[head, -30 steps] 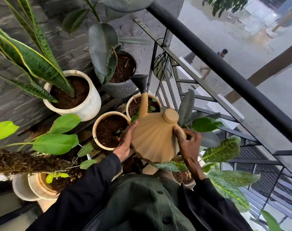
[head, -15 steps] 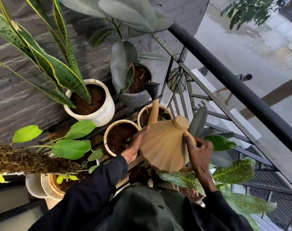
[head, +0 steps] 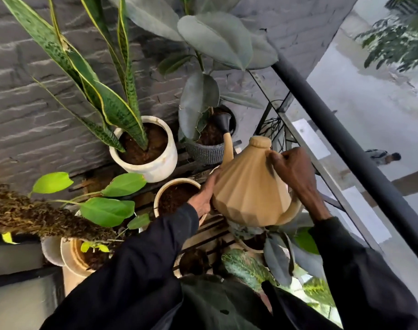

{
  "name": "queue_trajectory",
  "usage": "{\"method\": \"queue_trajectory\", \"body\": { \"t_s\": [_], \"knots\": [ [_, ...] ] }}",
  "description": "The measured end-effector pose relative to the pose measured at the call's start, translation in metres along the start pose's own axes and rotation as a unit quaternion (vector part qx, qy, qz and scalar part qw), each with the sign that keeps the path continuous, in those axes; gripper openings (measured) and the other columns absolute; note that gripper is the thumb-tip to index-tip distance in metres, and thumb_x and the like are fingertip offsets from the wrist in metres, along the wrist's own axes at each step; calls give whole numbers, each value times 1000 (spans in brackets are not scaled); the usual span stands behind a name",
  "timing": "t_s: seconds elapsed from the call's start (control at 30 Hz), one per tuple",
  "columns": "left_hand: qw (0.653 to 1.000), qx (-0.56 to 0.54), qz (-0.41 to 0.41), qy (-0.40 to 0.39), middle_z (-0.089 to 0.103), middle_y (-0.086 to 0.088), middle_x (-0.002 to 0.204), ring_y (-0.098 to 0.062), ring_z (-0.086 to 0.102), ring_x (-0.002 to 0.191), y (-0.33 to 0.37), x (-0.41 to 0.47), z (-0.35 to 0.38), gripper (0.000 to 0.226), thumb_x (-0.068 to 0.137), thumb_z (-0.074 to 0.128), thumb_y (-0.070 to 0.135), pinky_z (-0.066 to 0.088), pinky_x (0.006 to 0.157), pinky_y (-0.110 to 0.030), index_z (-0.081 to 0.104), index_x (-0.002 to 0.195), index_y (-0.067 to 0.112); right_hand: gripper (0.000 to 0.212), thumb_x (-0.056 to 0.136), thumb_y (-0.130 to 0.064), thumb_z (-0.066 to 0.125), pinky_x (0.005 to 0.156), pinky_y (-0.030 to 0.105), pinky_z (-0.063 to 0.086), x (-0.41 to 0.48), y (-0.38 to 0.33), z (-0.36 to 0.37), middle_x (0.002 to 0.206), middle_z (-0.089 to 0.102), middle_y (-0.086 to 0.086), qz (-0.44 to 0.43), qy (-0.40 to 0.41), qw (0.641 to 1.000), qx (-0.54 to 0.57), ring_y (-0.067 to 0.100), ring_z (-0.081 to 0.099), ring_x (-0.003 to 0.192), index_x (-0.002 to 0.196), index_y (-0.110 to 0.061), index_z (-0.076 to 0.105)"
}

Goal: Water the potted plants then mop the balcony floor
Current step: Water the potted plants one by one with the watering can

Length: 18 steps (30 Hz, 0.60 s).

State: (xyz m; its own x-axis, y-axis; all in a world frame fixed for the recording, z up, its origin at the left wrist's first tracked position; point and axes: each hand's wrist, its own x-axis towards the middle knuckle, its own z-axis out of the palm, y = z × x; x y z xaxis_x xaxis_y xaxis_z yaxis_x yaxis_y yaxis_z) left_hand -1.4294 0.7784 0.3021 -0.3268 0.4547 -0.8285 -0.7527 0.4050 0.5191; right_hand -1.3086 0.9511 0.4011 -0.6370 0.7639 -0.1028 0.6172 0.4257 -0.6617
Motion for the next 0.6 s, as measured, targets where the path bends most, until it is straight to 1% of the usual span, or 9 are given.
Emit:
{"method": "queue_trajectory", "body": {
  "t_s": [0.07,0.17,0.23,0.3,0.37,0.47,0.5,0.57,0.6],
  "knots": [
    [1000,-6,-21,-5,72,-8,95,-25,64,88,9,3,5,60,94,47,68,48,76,-34,70,115,17,47,99,-29,69,49,29,24,19,-11,-6,51,36,2,5,-18,999,-26,17,30,46,60,-10,50],
    [998,-16,-54,-1,69,-11,91,-26,61,83,19,5,11,58,94,45,69,47,72,-34,69,97,16,49,98,-28,70,52,34,33,45,-21,-12,55,44,7,1,-45,998,-50,22,39,50,61,1,55],
    [997,-36,-65,2,70,-13,98,-28,62,91,25,3,13,63,90,47,74,49,80,-37,69,103,16,48,99,-29,70,52,34,42,55,-28,-16,60,57,13,2,-59,996,-62,26,50,51,69,8,64],
    [996,-38,-80,5,70,-14,109,-31,61,103,29,4,15,72,83,49,79,47,93,-45,68,115,18,46,100,-28,70,46,27,43,60,-35,-20,61,64,14,-6,-68,995,-78,24,54,46,67,4,65],
    [996,-35,-85,7,69,-13,110,-32,60,104,31,5,18,75,81,49,81,47,92,-46,67,118,18,46,101,-29,69,42,25,43,64,-38,-23,64,68,16,-9,-79,993,-86,22,55,45,69,3,67],
    [995,-42,-86,6,69,-13,107,-31,60,99,34,3,20,73,84,46,80,48,80,-43,67,117,18,46,101,-30,69,46,30,49,69,-40,-25,69,72,21,-7,-89,991,-95,23,58,47,78,10,72],
    [995,-42,-87,7,69,-13,109,-31,60,100,34,5,19,74,84,46,80,48,80,-44,67,118,18,46,101,-30,69,48,35,54,71,-40,-25,71,73,22,-7,-94,991,-95,25,59,48,79,10,73],
    [995,-43,-89,8,69,-14,112,-33,59,105,33,7,19,76,82,46,82,47,90,-49,67,119,19,46,101,-31,69,55,45,61,74,-39,-25,74,75,26,-10,-101,990,-94,28,63,52,82,10,74],
    [995,-45,-90,11,68,-14,113,-34,59,107,33,7,19,76,81,47,82,46,96,-52,67,117,19,46,101,-31,69,55,45,61,75,-39,-25,76,75,27,-11,-102,990,-93,29,64,52,82,11,74]
  ]
}}
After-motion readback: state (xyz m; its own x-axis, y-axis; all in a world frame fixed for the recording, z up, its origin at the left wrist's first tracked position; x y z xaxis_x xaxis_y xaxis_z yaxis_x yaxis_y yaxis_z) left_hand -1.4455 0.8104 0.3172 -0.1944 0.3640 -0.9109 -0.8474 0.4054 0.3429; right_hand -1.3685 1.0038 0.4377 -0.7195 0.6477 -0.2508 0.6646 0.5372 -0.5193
